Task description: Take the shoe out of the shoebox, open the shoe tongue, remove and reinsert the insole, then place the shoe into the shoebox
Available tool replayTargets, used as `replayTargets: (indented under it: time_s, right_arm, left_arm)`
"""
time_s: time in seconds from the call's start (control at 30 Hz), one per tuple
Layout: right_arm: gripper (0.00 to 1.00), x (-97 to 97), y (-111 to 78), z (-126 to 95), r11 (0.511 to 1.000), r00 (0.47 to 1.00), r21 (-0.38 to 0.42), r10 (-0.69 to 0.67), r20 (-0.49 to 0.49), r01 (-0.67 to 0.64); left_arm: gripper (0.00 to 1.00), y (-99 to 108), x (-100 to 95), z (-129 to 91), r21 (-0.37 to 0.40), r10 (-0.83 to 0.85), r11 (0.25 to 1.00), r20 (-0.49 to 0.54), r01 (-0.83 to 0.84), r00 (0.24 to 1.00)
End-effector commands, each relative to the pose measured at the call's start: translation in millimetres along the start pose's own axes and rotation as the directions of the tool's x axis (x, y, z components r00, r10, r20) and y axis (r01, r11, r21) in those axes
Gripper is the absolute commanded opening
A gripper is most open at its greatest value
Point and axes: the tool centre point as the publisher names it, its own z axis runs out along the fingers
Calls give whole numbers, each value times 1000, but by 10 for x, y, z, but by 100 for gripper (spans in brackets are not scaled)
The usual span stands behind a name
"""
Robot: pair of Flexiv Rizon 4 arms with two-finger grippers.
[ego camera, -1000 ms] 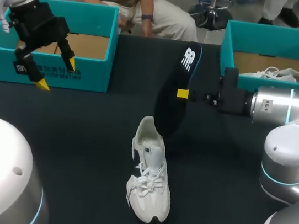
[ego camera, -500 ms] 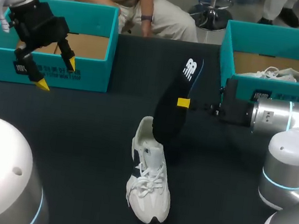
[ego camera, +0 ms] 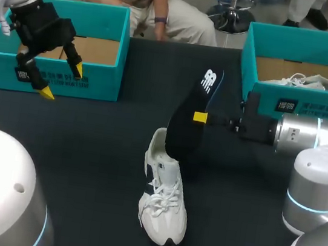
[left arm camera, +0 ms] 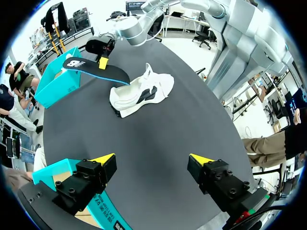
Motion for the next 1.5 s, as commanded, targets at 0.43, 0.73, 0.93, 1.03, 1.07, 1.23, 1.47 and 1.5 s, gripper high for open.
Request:
replayTargets:
  time_s: [0.43,0.73,0.93,1.03,1.07,1.23,1.47,1.5]
  right_arm:
    - [0,22,114,225,999,1000,44,-7,-10,7]
    - [0,37,139,296,998,1000,57,-2,-13,3]
    - [0,52,146,318,998,1000,64,-3,-12,4]
    - [0,77,126,341,998,1000,66,-3,-14,4]
    - [0,85,117,347,998,1000,67,-3,-14,4]
    - [0,119,70,364,998,1000,66,0,-11,1]
    - [0,147,-15,424,998,1000,63,5,-6,-4]
    - [0,151,-24,429,998,1000,62,5,-6,-4]
  left_arm:
    - [100,3,2,2,-2,0,1000,-1,0,1000]
    - [100,3,2,2,-2,0,1000,-1,0,1000]
    - [100,3,2,2,-2,0,1000,-1,0,1000]
    - [100,3,2,2,-2,0,1000,-1,0,1000]
    - [100,3,2,2,-2,0,1000,-1,0,1000]
    - [100,3,2,2,-2,0,1000,-1,0,1000]
    - [100,3,2,2,-2,0,1000,-1,0,1000]
    - [100,3,2,2,-2,0,1000,-1,0,1000]
